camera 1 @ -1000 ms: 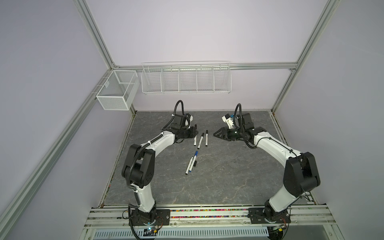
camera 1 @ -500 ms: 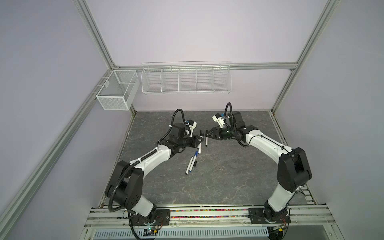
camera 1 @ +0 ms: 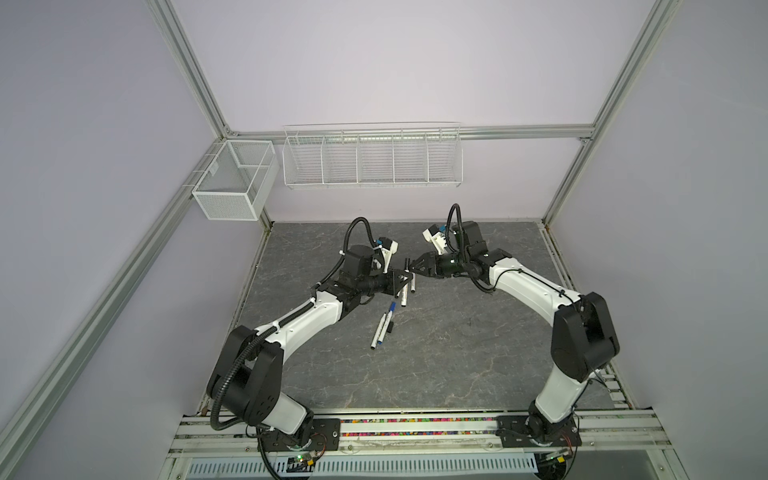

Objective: Insert the pens into the pen caps

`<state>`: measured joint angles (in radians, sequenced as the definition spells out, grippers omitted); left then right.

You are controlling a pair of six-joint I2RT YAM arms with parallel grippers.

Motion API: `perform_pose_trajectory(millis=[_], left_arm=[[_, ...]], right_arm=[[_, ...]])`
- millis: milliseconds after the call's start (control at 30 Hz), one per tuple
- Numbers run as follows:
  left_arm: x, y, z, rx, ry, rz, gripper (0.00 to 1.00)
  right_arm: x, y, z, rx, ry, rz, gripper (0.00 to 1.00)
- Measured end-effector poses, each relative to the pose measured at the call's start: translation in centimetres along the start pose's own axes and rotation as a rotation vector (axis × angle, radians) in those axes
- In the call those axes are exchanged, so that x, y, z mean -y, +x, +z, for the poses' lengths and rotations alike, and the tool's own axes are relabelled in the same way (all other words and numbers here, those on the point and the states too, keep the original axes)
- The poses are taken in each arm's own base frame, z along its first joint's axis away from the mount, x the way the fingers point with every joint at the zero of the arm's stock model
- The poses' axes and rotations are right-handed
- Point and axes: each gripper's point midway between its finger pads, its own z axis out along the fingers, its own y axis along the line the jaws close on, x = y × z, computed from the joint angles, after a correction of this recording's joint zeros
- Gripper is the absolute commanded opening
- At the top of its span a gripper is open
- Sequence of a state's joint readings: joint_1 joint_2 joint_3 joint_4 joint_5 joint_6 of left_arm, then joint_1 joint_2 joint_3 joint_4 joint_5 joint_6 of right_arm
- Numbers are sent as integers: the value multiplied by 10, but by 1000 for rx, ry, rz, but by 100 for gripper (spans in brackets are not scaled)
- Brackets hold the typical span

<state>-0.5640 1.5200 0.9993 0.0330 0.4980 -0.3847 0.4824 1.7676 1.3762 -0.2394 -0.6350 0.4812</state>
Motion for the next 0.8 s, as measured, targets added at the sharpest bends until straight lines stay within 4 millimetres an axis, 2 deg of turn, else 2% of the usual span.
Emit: perform_pose_trajectory(millis=[100, 233, 333, 533, 667, 800], left_arm=[[-3, 3, 3, -11, -4, -6, 0], [-6, 6, 6, -20, -7, -12, 0], [-5, 7, 6, -21, -6, -11, 0], [-1, 9, 8, -27, 2, -6, 0], [2, 10, 9, -31, 8, -2, 0], [4, 11, 9, -33, 13, 0, 0]], right_arm=[[-1, -2, -8, 27, 28, -12, 42], [-16, -11, -24, 81, 30, -57, 43], [-25, -15, -29, 99, 17, -86, 43], [-24, -13, -16, 74, 13, -86, 42], [-18, -10, -6, 53, 16, -77, 36], [-16, -8, -3, 41, 13, -73, 34]])
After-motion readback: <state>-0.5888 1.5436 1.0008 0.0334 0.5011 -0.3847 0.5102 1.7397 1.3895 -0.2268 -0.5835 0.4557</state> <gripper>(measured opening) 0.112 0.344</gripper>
